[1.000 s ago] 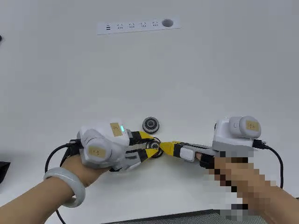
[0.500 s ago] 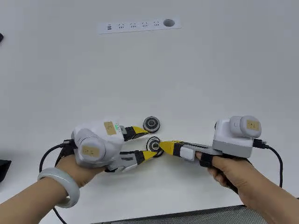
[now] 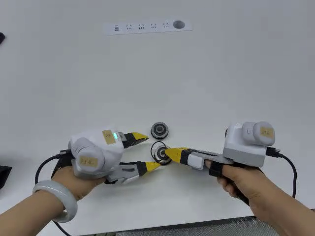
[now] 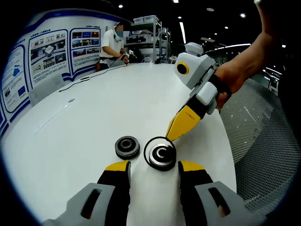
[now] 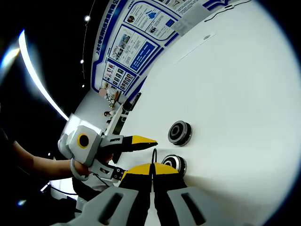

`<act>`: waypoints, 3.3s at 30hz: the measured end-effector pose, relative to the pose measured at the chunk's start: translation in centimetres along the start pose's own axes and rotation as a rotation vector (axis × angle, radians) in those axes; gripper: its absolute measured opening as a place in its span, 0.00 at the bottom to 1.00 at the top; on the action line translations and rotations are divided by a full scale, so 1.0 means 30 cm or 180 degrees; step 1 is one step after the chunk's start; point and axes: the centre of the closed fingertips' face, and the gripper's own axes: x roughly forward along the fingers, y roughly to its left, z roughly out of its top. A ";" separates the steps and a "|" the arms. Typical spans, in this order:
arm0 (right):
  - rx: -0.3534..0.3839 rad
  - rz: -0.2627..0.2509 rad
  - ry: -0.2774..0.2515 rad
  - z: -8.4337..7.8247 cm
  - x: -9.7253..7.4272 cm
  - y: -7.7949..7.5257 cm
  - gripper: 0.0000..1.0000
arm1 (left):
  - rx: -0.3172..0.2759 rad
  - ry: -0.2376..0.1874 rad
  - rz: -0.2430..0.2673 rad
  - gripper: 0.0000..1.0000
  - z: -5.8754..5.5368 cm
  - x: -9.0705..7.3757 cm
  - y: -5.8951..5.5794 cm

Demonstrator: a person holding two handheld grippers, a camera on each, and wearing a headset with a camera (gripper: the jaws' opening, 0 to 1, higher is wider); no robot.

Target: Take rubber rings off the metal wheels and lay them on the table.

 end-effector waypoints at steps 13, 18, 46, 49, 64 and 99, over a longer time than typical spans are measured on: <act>0.0015 -0.0019 -0.0096 0.031 -0.038 0.001 0.02 | -0.0087 -0.0010 0.0098 0.45 -0.020 -0.030 0.017; 0.0036 -0.0060 -0.0169 0.053 -0.060 -0.017 0.02 | -0.0117 -0.0005 0.0133 0.45 -0.029 -0.039 0.024; 0.0208 -0.0407 -0.0391 0.116 -0.143 -0.154 0.02 | -0.0292 0.0015 0.0279 0.43 -0.065 -0.081 0.047; 0.0228 -0.0454 -0.0371 0.109 -0.140 -0.174 0.02 | -0.0304 0.0011 0.0279 0.43 -0.064 -0.081 0.047; 0.0135 -0.0672 -0.0296 0.094 -0.139 -0.248 0.05 | -0.0319 0.0014 0.0285 0.42 -0.073 -0.080 0.055; -0.0415 -0.0735 -0.0163 0.088 -0.135 -0.192 0.20 | -0.0327 -0.0043 0.0293 0.40 -0.048 -0.085 0.048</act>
